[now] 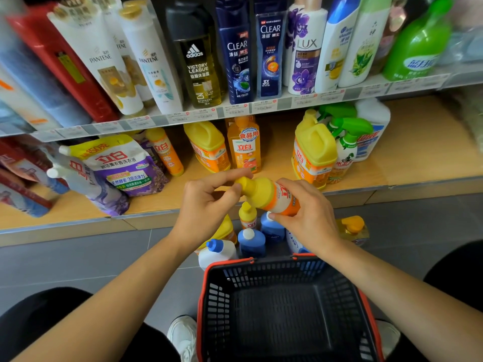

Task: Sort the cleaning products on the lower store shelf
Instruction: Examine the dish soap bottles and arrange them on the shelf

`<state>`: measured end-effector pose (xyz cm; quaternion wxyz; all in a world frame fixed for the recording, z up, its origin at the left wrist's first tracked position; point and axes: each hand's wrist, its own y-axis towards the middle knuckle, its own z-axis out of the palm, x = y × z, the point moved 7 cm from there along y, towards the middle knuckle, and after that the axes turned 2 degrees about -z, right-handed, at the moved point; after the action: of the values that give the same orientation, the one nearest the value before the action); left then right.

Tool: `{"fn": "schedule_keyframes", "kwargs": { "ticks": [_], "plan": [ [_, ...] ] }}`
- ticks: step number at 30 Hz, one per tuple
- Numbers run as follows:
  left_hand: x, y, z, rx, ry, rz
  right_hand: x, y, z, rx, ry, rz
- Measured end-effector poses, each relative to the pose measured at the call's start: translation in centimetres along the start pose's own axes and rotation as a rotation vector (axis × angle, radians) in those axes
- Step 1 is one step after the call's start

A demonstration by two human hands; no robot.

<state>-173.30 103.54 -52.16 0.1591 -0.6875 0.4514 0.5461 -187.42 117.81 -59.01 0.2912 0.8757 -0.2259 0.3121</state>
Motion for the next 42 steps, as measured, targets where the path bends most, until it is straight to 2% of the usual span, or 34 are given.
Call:
{"fn": "schedule_keyframes", "kwargs": {
  "ticks": [3, 7, 13, 18, 20, 23, 26, 29, 31, 35, 39, 42],
  "plan": [
    [0.0, 0.2, 0.2, 0.053, -0.11, -0.03, 0.1, 0.2, 0.5, 0.122, 0.168, 0.039],
    [0.0, 0.6, 1.3, 0.203, -0.321, -0.083, 0.1, -0.1, 1.5, 0.371, 0.371, 0.188],
    [0.1, 1.0, 2.2, 0.258, -0.616, -0.219, 2.0, -1.4, 2.7, 0.694, 0.809, 0.288],
    [-0.7, 0.8, 3.3, 0.422, -0.875, -0.29, 2.7, -2.1, 3.0, 0.876, 1.019, 0.334],
    [-0.9, 0.7, 3.3, 0.427, -0.927, -0.292, 3.1, -2.3, 2.9, 0.922, 1.111, 0.334],
    [-0.6, 1.2, 2.4, 0.239, -0.866, -0.254, 3.2, -2.1, 3.1, 0.872, 1.12, 0.34],
    [-0.2, 1.3, 0.9, 0.008, -0.644, -0.157, 2.6, -1.3, 3.2, 0.677, 0.927, 0.299],
    [-0.2, 0.9, -0.1, -0.135, -0.386, -0.076, 2.2, -1.1, 3.0, 0.512, 0.738, 0.246],
    [0.0, 0.7, -0.3, -0.175, -0.309, -0.056, 1.9, -1.0, 2.8, 0.444, 0.67, 0.239],
    [0.6, 1.0, -0.1, -0.152, -0.318, -0.094, 1.7, -0.9, 2.5, 0.464, 0.679, 0.265],
    [0.7, 1.7, 0.9, 0.037, -0.55, -0.153, 2.5, -1.5, 3.1, 0.668, 0.917, 0.34],
    [1.0, 1.8, 1.7, 0.142, -0.681, -0.222, 2.9, -2.3, 3.4, 0.751, 1.073, 0.4]
  ]
}}
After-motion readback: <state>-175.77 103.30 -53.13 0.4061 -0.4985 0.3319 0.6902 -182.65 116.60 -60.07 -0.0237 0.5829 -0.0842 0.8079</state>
